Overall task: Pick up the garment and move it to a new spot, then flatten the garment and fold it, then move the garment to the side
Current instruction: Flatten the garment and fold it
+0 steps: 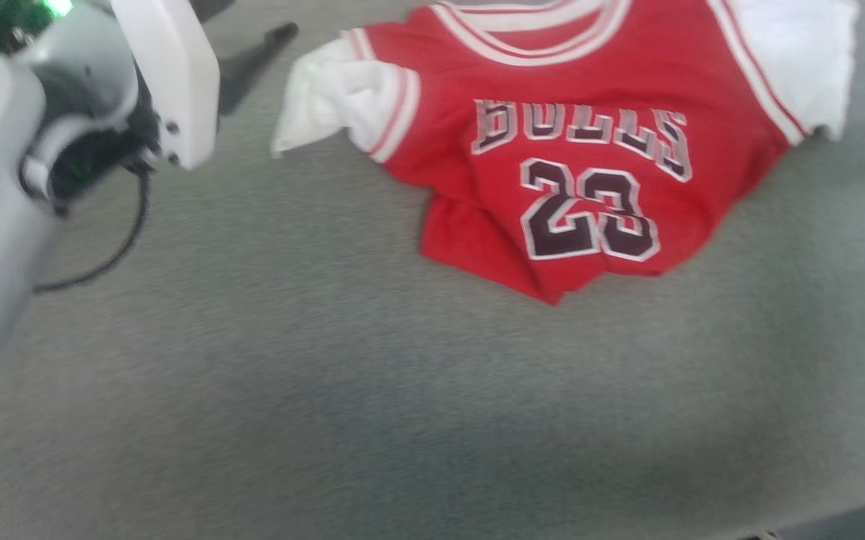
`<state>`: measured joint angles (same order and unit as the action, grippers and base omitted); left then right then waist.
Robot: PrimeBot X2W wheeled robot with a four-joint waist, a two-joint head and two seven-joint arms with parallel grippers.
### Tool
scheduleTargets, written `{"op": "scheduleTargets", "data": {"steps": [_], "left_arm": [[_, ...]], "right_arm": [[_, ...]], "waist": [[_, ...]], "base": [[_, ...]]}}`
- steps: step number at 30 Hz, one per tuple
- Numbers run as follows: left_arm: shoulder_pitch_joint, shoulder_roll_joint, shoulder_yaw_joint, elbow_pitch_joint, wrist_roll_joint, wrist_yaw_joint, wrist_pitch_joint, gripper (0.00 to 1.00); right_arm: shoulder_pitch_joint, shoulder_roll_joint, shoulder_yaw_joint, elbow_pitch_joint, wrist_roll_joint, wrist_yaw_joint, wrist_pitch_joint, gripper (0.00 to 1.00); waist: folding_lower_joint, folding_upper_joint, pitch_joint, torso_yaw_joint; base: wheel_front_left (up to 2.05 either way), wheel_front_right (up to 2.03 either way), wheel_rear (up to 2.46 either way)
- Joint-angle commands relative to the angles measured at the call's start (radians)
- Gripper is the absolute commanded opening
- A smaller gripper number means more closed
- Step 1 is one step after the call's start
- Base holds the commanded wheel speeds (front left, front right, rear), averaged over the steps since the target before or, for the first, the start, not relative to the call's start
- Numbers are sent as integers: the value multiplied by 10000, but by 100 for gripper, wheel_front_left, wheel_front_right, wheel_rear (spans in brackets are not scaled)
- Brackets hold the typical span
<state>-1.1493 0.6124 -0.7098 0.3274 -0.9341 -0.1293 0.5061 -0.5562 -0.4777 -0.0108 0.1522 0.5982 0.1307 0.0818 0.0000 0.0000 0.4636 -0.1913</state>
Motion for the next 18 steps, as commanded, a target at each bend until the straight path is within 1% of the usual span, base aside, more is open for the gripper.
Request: {"op": "scheduleTargets", "data": {"steps": [1,3,6,8,10,16,18], "left_arm": [[-254,21,-75,170,-23,-16,178,100],[-794,50,-316,767,-526,-16,902,100],[-1526,41,-653,1630,-975,-16,1893,100],[-1918,89,-851,2175,-1073,-16,2377,100],[-2146,193,-1287,2484,-1024,-17,2909,100],[-2314,337,-2027,3168,-1614,-17,4091,100],[-2243,312,-2072,3358,-1929,-17,4473,100]], "right_arm": [[149,101,65,-127,54,0,-95,100],[292,319,267,-427,75,0,-250,100],[468,570,484,-718,29,-1,-343,100],[536,665,589,-805,-7,0,-369,100],[560,787,683,-919,-42,0,-391,100],[606,916,703,-1119,-159,0,-287,100],[553,950,706,-1161,-175,0,-213,100]], "waist": [[0,0,372,-620],[0,0,564,-1013],[0,0,828,-1506],[0,0,976,-1770],[0,0,1098,-1990],[0,0,1228,-2206],[0,0,1239,-2223]], "base": [[0,0,0],[0,0,0],[0,0,0],[0,0,0],[0,0,0],[0,0,0],[0,0,0]]}}
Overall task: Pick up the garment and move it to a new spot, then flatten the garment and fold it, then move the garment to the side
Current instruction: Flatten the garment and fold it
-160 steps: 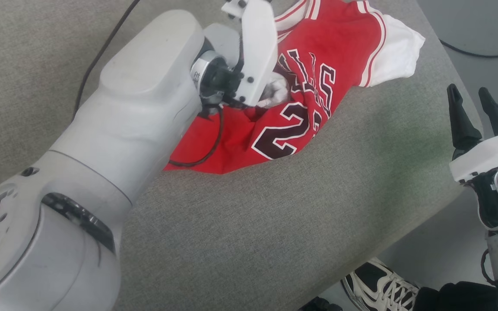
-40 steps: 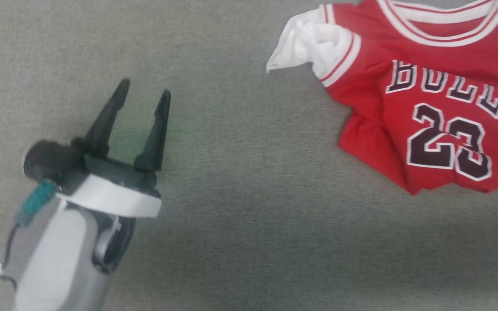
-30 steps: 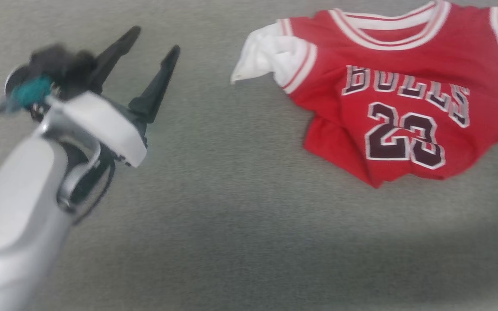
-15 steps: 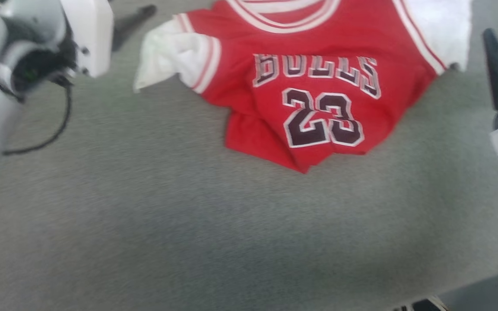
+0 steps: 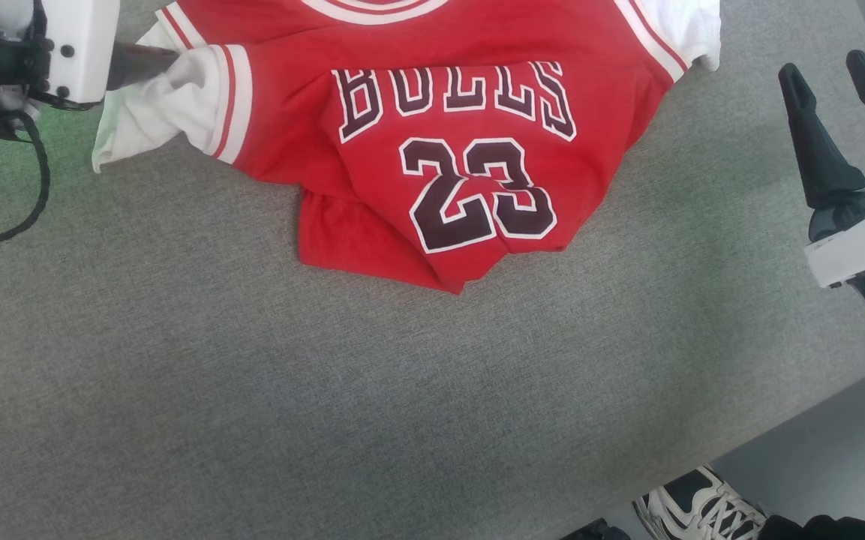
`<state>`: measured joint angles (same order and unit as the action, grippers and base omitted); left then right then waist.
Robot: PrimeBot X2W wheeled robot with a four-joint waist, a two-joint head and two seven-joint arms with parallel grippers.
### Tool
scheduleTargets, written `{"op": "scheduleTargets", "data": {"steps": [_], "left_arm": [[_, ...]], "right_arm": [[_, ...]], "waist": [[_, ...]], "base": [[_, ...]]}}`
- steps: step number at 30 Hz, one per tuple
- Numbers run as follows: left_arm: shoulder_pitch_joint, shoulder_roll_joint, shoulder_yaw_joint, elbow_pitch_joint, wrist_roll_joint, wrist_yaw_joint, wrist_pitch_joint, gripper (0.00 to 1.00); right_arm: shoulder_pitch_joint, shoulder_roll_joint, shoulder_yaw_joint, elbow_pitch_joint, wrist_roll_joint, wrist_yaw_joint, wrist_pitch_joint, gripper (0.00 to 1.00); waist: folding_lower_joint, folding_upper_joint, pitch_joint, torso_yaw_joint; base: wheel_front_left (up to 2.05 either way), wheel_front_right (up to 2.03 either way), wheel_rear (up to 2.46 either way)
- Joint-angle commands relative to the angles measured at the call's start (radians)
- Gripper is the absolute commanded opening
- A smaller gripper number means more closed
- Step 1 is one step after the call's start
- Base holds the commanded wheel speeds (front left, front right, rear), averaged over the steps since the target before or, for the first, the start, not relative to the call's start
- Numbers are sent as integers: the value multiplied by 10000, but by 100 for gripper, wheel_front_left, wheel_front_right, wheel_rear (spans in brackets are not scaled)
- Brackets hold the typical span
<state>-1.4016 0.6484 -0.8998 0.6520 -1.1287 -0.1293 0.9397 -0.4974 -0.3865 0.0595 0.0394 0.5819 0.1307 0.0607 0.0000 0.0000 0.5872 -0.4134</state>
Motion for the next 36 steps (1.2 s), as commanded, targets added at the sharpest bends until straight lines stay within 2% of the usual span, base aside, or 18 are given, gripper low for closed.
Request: {"op": "scheduleTargets", "data": {"steps": [1,3,4,5,7,8,14,23,28,36], "left_arm": [[316,-60,-285,98,-152,-17,410,100],[348,-17,-441,-27,-399,-17,754,100],[321,1,-513,-118,-445,-18,918,94],[267,19,-580,-201,-550,-18,1051,67],[169,65,-689,-385,-636,-18,1138,31],[126,66,-738,-470,-665,-19,1114,2],[-251,-84,-979,-708,-672,-19,732,0],[-949,-718,-1567,-1470,-951,-19,345,0],[-1161,-845,-1850,-1929,-1105,-20,193,0],[-1452,-1030,-2468,-2440,-1553,-20,-176,0]], "right_arm": [[-69,62,5,-52,-17,0,23,100],[-145,63,30,-78,-30,0,104,100],[-199,49,70,-89,-16,0,185,100],[-273,15,88,-102,-11,0,207,100],[-423,-42,110,-101,11,0,319,100],[-508,-72,112,-98,34,0,396,100],[-1403,-446,475,177,272,0,1013,100],[-4902,-2547,2895,2392,1029,0,3142,100],[-6259,-3106,3861,3486,1460,-1,3788,100],[-7997,-3282,4926,5434,2598,-1,4740,100]], "waist": [[0,0,12,-3],[0,0,42,19],[0,0,69,33],[0,0,108,51],[0,0,200,100],[0,0,253,133],[0,0,653,399],[0,0,1461,1548],[0,0,1730,1989],[0,0,2085,2611]], "base": [[0,0,0],[0,0,0],[0,0,0],[0,0,0],[0,0,0],[0,0,0],[0,0,0],[0,0,0],[0,0,0],[0,0,0]]}}
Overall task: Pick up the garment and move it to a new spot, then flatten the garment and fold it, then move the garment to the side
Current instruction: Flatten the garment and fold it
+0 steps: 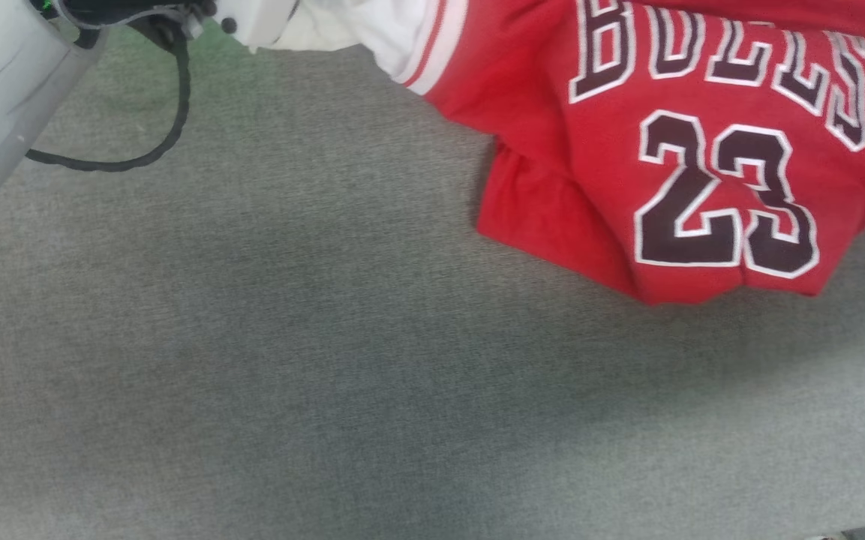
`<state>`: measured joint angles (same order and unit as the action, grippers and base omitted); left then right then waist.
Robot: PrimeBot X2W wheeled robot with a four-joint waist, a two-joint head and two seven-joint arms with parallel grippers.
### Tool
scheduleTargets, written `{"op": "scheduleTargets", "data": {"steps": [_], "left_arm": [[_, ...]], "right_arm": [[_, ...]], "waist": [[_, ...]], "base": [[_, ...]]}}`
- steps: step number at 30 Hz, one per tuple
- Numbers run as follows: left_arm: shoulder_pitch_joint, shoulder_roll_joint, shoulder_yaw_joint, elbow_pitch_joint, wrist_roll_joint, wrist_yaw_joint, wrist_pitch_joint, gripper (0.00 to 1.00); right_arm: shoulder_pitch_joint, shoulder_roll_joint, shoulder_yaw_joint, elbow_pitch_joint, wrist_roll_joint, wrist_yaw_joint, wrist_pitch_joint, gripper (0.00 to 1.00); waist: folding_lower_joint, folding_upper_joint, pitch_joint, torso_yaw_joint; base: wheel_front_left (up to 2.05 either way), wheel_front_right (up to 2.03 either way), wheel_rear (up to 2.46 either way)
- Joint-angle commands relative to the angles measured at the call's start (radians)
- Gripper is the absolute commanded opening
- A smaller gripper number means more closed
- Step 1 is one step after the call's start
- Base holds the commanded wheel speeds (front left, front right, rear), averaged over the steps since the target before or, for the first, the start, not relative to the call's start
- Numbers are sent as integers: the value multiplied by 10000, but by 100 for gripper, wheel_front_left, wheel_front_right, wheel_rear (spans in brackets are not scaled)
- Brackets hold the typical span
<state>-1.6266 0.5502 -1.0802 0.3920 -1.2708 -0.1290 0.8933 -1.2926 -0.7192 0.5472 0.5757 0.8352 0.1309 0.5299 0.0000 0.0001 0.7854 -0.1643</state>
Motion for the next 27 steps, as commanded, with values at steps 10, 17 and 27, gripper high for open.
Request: {"op": "scheduleTargets", "data": {"steps": [10,17,27], "left_arm": [[440,106,-1186,102,-509,-20,-137,0],[215,-3,-1179,187,-729,2,-960,0],[519,-132,-316,164,-1054,-12,-4856,0]], "right_arm": [[-659,152,1077,1339,1039,-14,908,0],[-1204,161,1251,1672,1353,-11,439,0],[-1008,-482,1063,998,2137,-9,-1580,0]], "waist": [[0,-1,292,223],[0,-1,216,212],[0,-1,-1081,698]], "base": [[0,0,0],[0,0,0],[0,0,0]]}}
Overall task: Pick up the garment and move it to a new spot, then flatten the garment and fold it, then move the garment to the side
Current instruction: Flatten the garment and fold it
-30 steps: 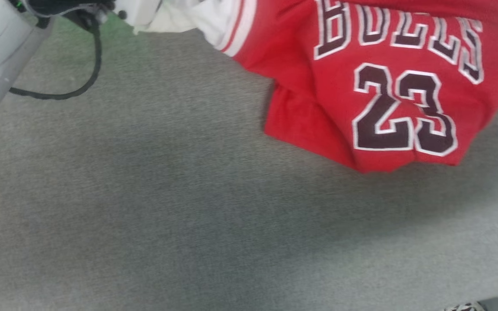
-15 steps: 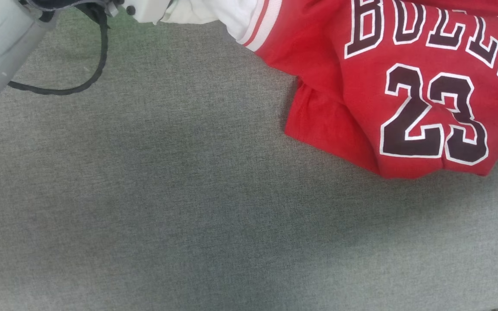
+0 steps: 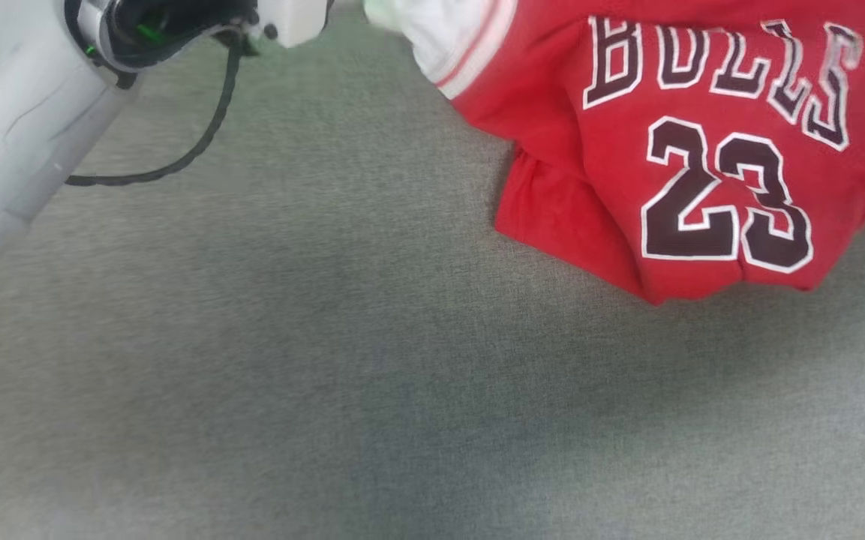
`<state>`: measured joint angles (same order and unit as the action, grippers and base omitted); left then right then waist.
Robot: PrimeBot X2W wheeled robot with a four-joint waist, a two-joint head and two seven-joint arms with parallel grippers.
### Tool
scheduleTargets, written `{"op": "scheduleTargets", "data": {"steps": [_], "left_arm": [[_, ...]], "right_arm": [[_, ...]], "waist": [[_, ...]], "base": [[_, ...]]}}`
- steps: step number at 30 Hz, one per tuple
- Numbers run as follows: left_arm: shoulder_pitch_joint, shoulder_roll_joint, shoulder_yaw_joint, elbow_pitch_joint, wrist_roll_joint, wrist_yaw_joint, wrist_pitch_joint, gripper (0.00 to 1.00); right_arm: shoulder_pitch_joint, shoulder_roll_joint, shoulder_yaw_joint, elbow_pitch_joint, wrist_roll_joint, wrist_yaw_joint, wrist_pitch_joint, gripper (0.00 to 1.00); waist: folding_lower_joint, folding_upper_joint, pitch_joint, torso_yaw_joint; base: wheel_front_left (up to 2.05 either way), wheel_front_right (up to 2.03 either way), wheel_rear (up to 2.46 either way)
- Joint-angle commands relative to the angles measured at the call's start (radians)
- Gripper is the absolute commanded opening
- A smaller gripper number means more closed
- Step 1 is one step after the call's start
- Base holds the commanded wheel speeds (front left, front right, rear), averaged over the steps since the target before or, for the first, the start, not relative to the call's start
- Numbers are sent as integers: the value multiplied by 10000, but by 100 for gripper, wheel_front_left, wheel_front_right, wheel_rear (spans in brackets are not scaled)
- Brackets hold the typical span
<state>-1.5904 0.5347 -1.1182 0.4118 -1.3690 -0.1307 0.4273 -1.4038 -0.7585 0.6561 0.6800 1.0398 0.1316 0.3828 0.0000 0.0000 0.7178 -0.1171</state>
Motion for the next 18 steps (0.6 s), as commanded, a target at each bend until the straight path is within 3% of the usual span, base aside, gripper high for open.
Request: {"op": "scheduleTargets", "data": {"steps": [1,10,14,18], "left_arm": [[202,30,138,-52,-109,7,-575,0],[265,348,685,290,-383,7,-2702,0],[-275,276,1032,1390,-19,7,-3879,0],[-1252,6,1530,3008,253,13,-5059,0]], "right_arm": [[117,-197,-60,-125,198,-17,-218,0],[-384,-392,-494,-228,504,-15,-1118,0],[-1262,215,-910,765,-17,-17,-1908,0],[-2747,1182,-1445,2517,-952,-22,-3227,0]], "waist": [[0,0,-559,295],[0,0,-1316,802],[0,0,-1304,964],[0,0,-1234,996]], "base": [[0,0,0],[0,0,0],[0,0,0],[0,0,0]]}}
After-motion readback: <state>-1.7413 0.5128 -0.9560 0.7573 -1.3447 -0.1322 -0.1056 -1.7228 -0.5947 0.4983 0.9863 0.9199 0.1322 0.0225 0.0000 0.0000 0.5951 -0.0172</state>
